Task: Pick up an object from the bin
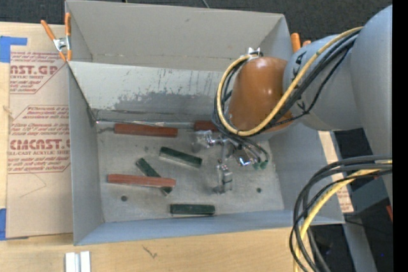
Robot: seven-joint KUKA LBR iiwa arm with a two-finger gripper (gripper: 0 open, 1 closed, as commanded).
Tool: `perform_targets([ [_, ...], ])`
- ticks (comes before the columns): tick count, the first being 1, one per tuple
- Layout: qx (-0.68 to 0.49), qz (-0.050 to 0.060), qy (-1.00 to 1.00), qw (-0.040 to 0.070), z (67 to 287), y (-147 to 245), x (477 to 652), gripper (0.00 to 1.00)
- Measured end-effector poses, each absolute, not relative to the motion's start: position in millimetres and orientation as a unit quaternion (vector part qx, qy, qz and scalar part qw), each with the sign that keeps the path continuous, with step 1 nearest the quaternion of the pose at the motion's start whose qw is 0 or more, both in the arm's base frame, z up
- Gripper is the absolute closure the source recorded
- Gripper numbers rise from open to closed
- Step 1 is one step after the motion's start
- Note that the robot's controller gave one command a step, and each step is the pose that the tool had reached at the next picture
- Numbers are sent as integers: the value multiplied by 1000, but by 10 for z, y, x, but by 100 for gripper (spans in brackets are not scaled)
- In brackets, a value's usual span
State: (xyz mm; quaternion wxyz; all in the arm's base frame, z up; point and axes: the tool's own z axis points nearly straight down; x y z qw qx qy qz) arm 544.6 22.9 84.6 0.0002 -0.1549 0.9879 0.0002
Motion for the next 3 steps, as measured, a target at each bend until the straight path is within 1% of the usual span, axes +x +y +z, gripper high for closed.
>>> perform_targets([
  [1,39,1,999,1,707,972,5496,100],
  [2,39,1,999,1,707,972,5496,100],
  [3,32,0,999,0,2692,995,5648,100],
])
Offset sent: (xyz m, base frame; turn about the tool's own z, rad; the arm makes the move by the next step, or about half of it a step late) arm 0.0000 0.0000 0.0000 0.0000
